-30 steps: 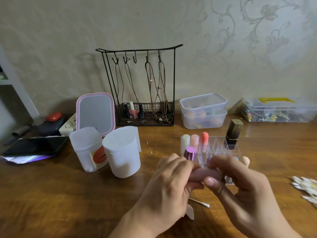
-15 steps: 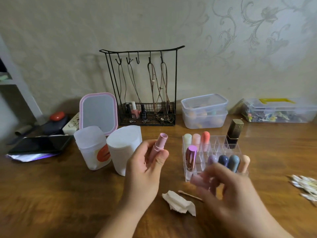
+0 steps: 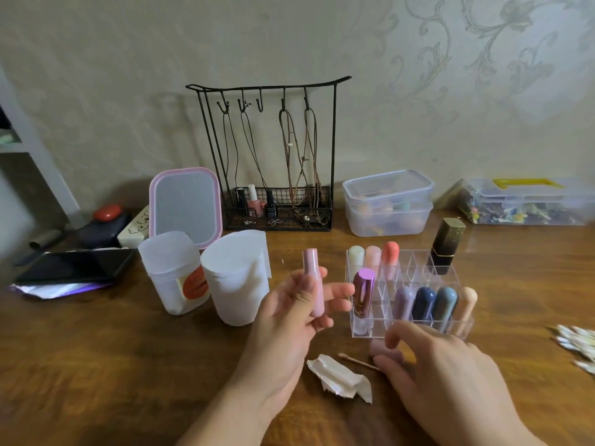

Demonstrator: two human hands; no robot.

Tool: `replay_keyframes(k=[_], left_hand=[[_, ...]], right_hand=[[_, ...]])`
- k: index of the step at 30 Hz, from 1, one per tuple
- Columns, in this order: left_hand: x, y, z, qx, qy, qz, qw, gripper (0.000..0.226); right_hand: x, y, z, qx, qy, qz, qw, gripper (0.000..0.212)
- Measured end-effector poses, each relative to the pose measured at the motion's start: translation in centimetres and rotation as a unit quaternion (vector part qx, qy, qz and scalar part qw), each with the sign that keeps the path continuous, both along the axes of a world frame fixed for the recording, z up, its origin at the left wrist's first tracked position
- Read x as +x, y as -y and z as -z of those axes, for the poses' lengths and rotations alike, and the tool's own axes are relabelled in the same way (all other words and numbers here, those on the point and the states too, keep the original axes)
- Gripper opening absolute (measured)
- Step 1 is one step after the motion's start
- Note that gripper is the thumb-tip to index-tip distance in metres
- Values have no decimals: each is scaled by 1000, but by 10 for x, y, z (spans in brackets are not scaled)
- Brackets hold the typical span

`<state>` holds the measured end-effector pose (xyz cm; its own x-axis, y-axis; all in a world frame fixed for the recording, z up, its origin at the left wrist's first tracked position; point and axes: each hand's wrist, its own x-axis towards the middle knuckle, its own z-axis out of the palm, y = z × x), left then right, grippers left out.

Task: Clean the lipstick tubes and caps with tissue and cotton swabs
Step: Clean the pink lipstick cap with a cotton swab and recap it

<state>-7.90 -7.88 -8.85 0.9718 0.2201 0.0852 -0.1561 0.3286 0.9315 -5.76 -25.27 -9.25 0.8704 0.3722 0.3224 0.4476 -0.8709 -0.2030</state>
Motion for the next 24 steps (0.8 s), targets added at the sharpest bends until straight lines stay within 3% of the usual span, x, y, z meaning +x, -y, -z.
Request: replay_keyframes(k=[3, 6, 8, 12, 14, 17, 19, 22, 24], left_hand=[[1, -1, -1, -57, 7, 10, 998, 38], [2, -2, -1, -99, 7, 15, 995, 33], [1, -2, -2, -113, 3, 23, 993, 27], [-1, -3, -5, -107, 10, 48, 993, 33], [-3, -3, -7, -96, 21, 58, 994, 37], [-5, -1, -3, -81, 36, 89, 992, 36], [-6, 2, -1, -74, 33, 120, 989, 32], [-6, 5, 1, -58, 19, 118, 991, 33], [-6, 7, 1, -57, 21, 113, 992, 31]], right_hand=[[-3, -3, 4, 83, 20, -71, 994, 28], [-6, -12, 17, 9, 11, -112, 994, 41], [-4, -16, 26, -7, 8, -137, 991, 36], [-5, -7, 16, 127, 25, -128, 983, 18], [-5, -1, 5, 278, 19, -109, 954, 11], [-4, 1, -4, 452, -55, -99, 885, 18], [-4, 0, -5, 500, -129, -115, 849, 6], [-4, 1, -6, 494, -147, -109, 850, 13], [-2, 1, -10, 536, -191, -104, 816, 13]])
